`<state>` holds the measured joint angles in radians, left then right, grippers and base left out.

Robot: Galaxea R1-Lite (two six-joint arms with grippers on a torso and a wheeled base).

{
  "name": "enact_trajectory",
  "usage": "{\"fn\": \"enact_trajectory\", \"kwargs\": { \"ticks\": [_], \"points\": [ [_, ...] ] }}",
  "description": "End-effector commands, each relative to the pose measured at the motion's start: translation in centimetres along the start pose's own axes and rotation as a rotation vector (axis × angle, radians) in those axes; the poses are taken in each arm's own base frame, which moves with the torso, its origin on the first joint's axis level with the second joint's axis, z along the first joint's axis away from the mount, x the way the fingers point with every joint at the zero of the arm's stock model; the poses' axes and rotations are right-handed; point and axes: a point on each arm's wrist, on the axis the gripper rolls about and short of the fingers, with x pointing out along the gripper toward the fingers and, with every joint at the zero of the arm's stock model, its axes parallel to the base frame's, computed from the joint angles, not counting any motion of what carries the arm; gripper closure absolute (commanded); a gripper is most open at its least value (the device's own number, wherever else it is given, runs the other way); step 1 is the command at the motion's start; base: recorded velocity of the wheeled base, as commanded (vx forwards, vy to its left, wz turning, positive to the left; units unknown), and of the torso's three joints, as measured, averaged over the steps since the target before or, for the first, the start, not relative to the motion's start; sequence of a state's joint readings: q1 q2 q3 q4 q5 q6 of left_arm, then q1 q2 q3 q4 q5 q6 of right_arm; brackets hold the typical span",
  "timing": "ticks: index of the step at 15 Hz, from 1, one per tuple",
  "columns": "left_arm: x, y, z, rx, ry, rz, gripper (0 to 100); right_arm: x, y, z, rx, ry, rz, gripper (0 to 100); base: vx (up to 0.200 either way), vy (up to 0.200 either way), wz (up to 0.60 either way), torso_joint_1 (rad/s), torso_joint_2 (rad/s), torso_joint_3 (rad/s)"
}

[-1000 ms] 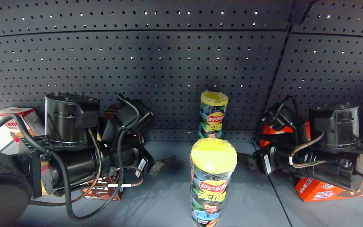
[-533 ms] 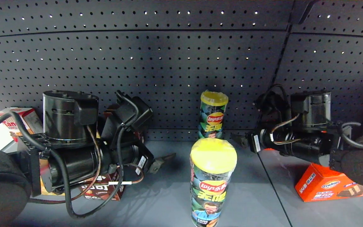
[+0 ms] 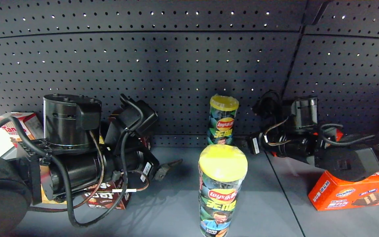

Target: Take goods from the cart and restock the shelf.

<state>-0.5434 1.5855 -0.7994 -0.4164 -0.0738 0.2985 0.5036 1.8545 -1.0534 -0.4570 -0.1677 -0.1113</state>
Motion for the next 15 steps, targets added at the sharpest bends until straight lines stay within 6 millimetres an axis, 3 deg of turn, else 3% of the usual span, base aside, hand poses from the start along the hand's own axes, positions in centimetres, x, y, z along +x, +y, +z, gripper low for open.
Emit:
{"fn": "enact_trajectory", "kwargs": {
  "ticks": [1,15],
  "points": [
    [-0.1,0.0,0.0,-0.001,-0.003,0.001,0,1.1,0.5,-0.6,-0.007,0.022,0.01,0,0.0,0.0,0.0,0.0,0.0,0.0],
    [-0.1,-0.1,-0.2,-0.001,0.004,-0.002,0,2.1,2.5,-0.7,-0.023,0.013,0.054,0,0.0,0.0,0.0,0.0,0.0,0.0]
  ]
}}
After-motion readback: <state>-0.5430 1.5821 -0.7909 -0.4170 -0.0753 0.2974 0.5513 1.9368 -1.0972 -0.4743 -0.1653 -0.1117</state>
